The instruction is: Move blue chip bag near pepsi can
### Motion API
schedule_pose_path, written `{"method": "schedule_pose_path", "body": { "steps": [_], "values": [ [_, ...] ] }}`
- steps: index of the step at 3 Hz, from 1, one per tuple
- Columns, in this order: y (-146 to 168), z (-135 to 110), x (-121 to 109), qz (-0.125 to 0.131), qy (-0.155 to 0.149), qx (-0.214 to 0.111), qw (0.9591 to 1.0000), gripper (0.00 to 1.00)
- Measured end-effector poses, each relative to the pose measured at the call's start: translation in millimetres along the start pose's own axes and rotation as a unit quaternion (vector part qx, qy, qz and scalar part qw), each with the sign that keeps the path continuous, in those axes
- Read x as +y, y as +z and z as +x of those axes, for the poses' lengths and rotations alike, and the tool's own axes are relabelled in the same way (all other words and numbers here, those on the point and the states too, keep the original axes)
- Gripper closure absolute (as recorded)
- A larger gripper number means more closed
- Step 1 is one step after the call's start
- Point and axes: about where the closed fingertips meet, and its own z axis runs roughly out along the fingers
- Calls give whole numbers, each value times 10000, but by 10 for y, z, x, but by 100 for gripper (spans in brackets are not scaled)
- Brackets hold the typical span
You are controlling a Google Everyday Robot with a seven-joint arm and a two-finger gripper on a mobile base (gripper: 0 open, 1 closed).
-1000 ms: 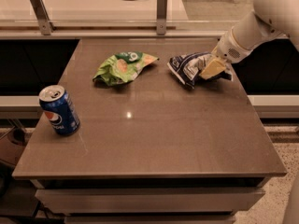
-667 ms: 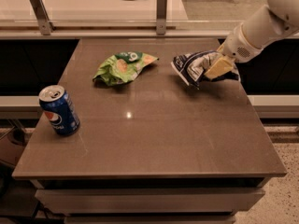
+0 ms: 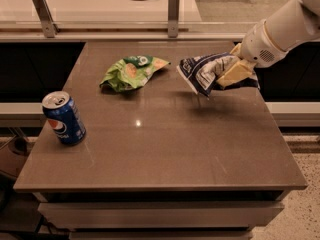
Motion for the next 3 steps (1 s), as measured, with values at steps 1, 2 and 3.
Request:
{"method": "schedule_pose_path", "body": {
  "steps": [1, 2, 3],
  "values": [
    [8, -250, 307, -190, -322, -264, 9990, 100],
    [19, -507, 656, -388, -644, -513, 9959, 100],
    [-8, -683, 935, -483, -802, -744, 9928, 100]
  ]
}}
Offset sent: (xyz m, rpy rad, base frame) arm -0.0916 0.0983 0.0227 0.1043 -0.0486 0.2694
